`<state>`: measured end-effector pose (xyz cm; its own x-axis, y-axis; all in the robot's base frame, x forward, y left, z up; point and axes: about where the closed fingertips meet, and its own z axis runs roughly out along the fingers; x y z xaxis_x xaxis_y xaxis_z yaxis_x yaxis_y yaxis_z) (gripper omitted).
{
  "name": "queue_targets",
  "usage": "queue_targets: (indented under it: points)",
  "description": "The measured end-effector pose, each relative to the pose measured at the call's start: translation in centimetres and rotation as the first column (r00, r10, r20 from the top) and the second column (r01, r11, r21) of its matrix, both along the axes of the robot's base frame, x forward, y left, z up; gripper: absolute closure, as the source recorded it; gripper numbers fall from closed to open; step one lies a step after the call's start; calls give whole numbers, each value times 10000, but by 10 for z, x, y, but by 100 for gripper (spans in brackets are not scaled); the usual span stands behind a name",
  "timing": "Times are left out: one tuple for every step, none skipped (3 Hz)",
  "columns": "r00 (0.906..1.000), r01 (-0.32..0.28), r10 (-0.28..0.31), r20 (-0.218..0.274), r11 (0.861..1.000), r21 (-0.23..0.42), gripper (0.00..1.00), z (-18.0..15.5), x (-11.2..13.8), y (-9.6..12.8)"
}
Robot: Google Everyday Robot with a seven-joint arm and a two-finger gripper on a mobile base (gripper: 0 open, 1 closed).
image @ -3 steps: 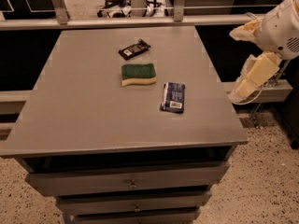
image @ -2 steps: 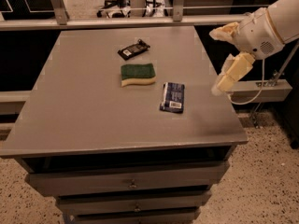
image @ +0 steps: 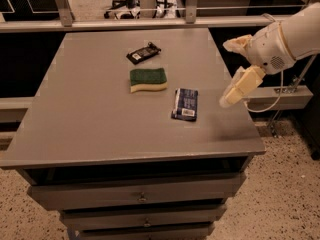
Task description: Pick sponge
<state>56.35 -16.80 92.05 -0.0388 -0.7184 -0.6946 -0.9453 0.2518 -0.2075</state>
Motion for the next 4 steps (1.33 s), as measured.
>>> queue_targets:
  points:
    - [9992,-331,344,-182,9973,658,0,-17,15,17]
    - [9897,-1381,1423,-178,9791,1490,0,-21,37,50]
    - [9811,-1877,1930,-142,9669,1731,0,-24,51,72]
    - [9775,-1987,2088,-291,9585,2044,0,-38,65,90]
